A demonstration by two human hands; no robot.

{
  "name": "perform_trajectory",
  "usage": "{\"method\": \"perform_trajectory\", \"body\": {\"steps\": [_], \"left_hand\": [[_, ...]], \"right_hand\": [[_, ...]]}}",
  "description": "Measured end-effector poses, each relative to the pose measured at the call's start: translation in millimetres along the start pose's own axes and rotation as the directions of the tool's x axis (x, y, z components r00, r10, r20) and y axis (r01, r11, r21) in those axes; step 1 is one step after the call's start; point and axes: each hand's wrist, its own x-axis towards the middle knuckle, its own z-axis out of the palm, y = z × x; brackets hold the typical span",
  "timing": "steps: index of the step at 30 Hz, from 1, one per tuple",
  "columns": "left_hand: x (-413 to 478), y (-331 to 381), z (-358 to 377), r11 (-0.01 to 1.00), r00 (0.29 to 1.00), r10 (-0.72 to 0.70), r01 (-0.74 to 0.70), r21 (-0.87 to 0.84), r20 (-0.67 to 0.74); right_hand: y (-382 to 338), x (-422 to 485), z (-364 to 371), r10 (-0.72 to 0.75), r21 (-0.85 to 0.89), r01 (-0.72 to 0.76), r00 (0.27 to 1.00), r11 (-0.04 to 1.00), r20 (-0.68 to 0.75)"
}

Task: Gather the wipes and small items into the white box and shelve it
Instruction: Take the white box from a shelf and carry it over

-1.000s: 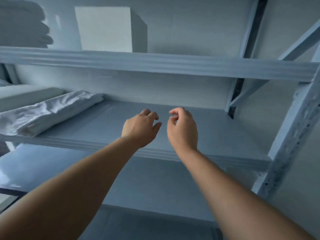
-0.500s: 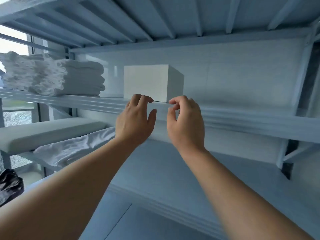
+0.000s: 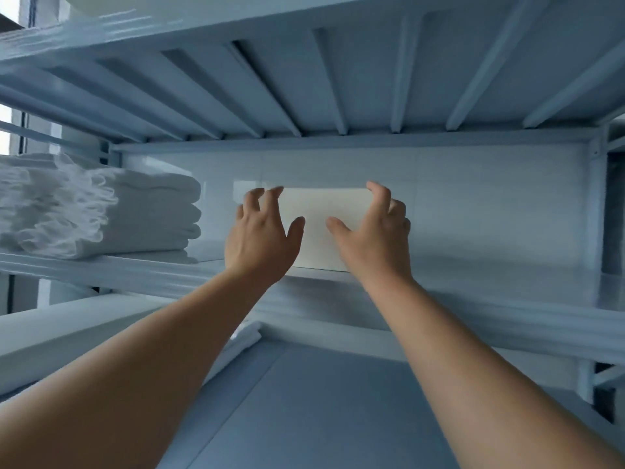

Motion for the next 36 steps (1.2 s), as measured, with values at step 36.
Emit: {"method": "perform_trajectory", "body": {"steps": [36], "left_hand": [[69, -34, 52, 0.897, 0.954, -0.182, 0.260, -0.358, 0.237]], "right_hand": [[9, 51, 53, 0.374, 0.089, -0.366, 0.923, 0.926, -0.093]]}}
